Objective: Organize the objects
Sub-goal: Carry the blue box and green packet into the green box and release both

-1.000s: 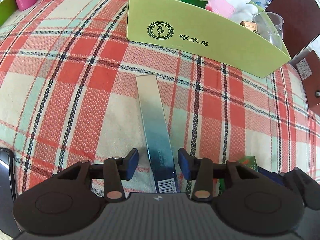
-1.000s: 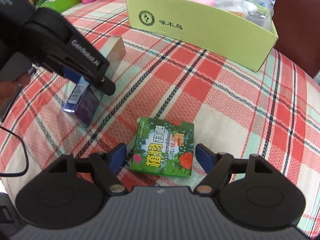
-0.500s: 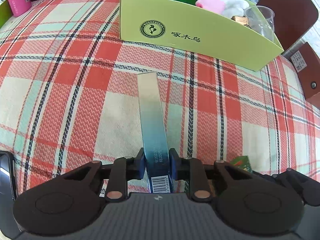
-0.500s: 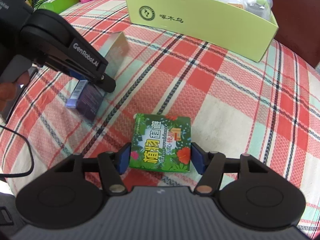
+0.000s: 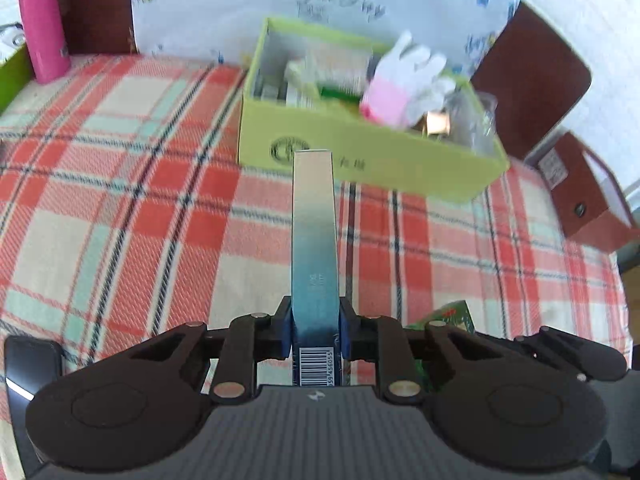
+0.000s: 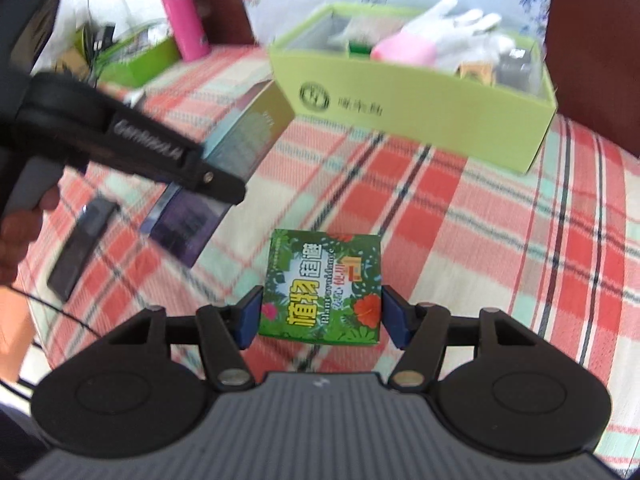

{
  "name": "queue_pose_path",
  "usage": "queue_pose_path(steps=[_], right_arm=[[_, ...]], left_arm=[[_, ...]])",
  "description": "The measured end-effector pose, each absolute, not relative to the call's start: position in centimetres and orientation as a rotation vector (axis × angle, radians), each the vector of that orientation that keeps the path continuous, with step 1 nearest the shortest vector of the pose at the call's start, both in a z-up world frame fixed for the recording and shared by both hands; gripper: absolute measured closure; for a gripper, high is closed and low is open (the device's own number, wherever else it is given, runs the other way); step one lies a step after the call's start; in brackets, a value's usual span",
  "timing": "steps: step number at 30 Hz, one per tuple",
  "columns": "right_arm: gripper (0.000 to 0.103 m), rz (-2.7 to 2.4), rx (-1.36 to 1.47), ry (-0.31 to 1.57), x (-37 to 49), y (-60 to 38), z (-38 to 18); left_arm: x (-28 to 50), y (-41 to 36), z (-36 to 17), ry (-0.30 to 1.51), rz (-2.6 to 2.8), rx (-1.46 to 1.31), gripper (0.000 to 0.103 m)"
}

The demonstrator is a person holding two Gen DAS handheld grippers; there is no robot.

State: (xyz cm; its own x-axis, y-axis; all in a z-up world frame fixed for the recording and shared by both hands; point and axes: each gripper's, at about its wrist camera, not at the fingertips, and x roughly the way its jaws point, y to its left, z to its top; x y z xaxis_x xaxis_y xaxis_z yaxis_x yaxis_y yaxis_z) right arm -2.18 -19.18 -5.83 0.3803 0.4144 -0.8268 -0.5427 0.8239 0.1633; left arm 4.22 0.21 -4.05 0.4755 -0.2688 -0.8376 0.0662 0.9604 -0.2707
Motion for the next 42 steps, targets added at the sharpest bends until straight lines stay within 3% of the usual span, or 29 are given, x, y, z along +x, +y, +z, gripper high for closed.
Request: queue_pose_path(steps=[18,38,40,41,42], right_arm=[[0.042,0.580,-0.041,0.772,8.4,-18.4,2.0],[0.041,0.502,-0.063,0.780,19.5,-17.3,-1.3],[0.038,0.500,-0.094,0.782,19.8,-17.0,-2.2],[0.030,0.498,-0.114,0.787,19.8,-16.8,-2.6],[0.028,0.502,-0.127,0.793,19.9,-16.6,-3.0]], left_arm=[[12.6,0.1,2.4,0.902,-0.226,-0.234,0.081],[22.0,0.4,-1.8,0.940,-0.158,-0.275,0.080],[22.1,0.6,-2.2,0.920,-0.163,-0.281,0.057],[22.1,0.7,-2.3,0.922,-0.164,-0.285,0.029],[22.0,0.8,-2.4,0.912,-0.154,-0.289,0.025]])
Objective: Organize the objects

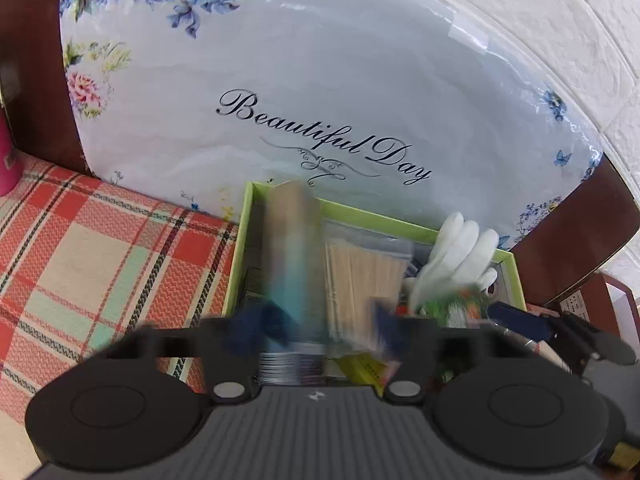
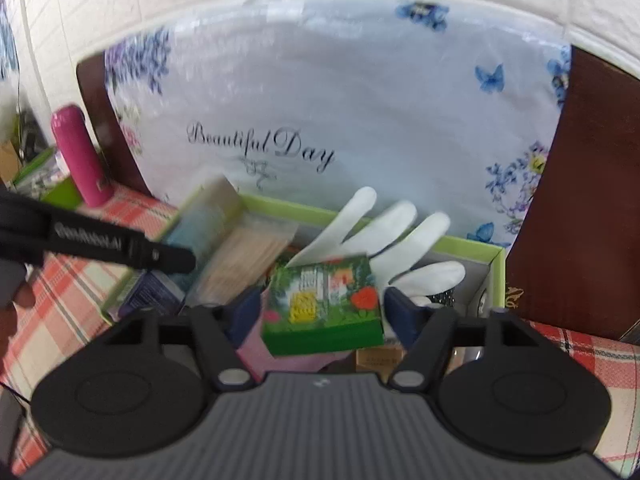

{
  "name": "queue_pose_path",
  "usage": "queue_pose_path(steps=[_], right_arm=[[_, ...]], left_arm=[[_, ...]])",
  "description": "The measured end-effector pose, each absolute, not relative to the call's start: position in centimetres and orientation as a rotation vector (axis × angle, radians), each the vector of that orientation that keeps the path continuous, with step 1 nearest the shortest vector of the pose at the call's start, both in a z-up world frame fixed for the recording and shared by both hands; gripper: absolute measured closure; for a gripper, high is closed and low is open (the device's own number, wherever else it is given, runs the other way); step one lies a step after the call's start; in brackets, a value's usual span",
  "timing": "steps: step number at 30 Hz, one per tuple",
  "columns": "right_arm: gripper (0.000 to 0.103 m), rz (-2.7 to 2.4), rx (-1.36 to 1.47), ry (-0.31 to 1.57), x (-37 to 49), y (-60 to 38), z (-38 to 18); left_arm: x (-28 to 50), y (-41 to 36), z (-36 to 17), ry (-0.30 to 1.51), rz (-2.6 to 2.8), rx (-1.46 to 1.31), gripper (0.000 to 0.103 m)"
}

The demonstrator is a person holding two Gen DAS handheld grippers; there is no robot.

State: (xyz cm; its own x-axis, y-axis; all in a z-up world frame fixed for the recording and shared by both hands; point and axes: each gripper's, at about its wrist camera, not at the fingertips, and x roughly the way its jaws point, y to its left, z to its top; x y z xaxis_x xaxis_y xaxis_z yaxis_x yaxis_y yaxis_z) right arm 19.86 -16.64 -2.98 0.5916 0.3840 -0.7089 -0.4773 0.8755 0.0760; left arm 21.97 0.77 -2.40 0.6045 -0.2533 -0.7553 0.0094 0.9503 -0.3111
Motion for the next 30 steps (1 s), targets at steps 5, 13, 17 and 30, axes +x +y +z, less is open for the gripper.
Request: queue_pose_path(steps=[5,13,17,30], right_arm=[[0.007,0.520,-0.174,0.793,18.8,-15.9,-4.3],[0.003,0.514,-0.162,0.776,17.4,-16.5,-3.5],[0.000,0.504,-0.144,0.733,16.4,-17.3,-1.5],[0.000,0.445,-0.062,0.679,9.4,-20.6,3.6]], left_arm=[[21.3,1.1,-2.5,0.869,-0.146,-0.314,0.024],[19.8,1.3,-0.5,0.806,-0.135,-0.336,0.024],[18.3,1.5,1.7,0.750,-0.132,-0.349,0.024],[9.4,0.5,7.1,0.674,-0.111,-0.201,0.017]])
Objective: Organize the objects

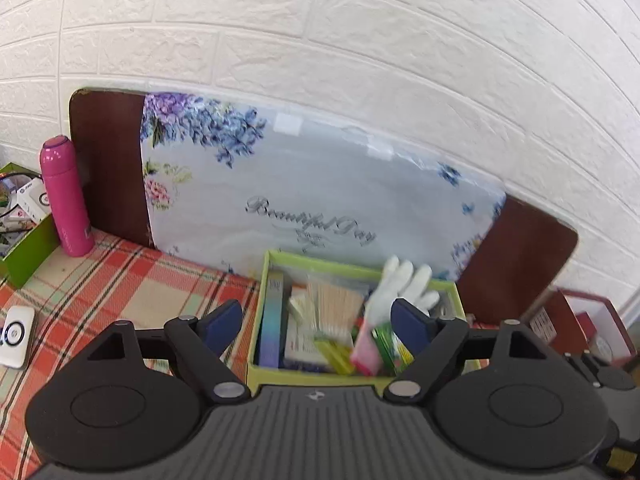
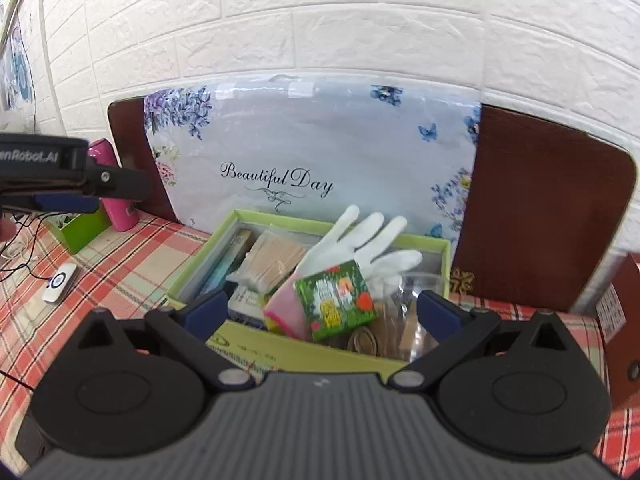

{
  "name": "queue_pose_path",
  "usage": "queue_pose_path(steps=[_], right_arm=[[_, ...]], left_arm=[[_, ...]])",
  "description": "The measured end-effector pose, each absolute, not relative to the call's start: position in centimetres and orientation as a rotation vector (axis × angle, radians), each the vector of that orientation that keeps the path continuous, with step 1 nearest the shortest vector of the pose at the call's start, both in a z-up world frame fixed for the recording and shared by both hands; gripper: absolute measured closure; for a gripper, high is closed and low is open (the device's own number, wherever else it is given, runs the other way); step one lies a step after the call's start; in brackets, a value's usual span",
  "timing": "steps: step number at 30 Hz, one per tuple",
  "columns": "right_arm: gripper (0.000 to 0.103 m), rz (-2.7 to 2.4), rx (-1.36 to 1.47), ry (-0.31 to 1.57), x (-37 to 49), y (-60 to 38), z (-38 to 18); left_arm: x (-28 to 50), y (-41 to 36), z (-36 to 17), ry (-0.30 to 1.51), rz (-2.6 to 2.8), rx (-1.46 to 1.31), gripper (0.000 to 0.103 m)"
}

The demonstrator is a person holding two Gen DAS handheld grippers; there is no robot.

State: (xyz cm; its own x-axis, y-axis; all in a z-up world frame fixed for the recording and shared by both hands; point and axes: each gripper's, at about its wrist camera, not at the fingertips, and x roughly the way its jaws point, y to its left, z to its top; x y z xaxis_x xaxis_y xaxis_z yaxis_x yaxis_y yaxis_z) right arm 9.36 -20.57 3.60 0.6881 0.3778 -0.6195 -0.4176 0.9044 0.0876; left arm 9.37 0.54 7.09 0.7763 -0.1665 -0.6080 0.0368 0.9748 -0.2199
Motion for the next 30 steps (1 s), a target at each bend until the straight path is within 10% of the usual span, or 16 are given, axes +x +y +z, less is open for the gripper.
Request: queue_pose_path(steps=[30], right_arm=[[0.000,0.328,0.008,0.784,-3.0,-24.4,3.0]], left_arm=[[0.6,-2.8,4.1,0.810,-0.064,-0.021,0.015]])
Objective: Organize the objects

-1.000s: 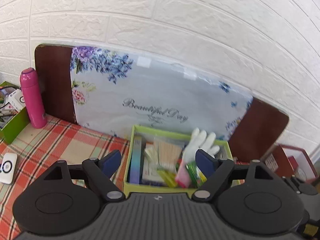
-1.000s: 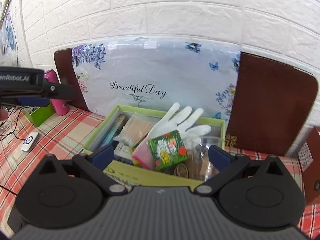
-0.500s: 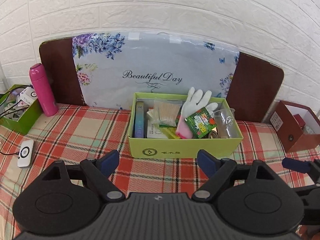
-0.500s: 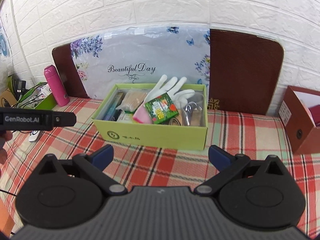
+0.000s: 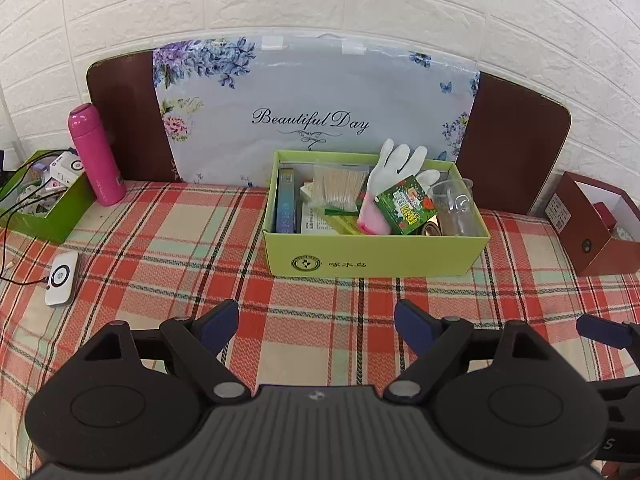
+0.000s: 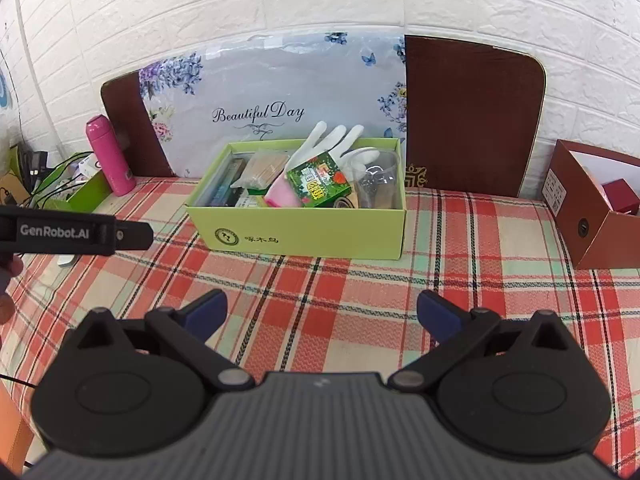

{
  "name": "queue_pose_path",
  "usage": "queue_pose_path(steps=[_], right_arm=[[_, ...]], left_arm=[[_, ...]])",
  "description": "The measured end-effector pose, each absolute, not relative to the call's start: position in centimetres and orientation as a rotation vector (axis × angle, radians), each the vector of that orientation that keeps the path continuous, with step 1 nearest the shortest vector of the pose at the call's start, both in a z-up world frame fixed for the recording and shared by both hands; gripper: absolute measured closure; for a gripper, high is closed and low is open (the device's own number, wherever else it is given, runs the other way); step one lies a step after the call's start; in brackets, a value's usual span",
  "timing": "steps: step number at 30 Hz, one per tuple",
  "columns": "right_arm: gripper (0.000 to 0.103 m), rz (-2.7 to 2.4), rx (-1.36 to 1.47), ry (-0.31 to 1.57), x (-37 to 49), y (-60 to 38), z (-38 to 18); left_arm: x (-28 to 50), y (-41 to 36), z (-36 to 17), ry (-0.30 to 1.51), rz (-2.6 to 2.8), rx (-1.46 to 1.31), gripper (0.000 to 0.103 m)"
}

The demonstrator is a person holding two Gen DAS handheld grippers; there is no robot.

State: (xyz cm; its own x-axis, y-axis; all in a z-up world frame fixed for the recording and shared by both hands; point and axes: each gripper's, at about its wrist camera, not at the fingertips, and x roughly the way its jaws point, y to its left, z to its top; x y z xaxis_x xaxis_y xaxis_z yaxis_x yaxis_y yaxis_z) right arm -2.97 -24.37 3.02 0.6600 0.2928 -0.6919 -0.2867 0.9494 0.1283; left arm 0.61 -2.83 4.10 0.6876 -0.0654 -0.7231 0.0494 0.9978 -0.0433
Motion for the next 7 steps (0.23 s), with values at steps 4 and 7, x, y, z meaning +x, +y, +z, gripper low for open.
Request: queue_pose_path(steps=[4,7], right_arm=[[0.000,0.327,0.006,0.791,-3.20,-24.52,2.98],[0.000,0.322,0.011,0.798,-3.24,-24.73,2.89]], left_arm=[[0.41,-2.76,3.84,0.831,-0.071,-0.056,0.015],[0.38,-2.96,3.84,0.842,-0.074,-0.055,0.015]])
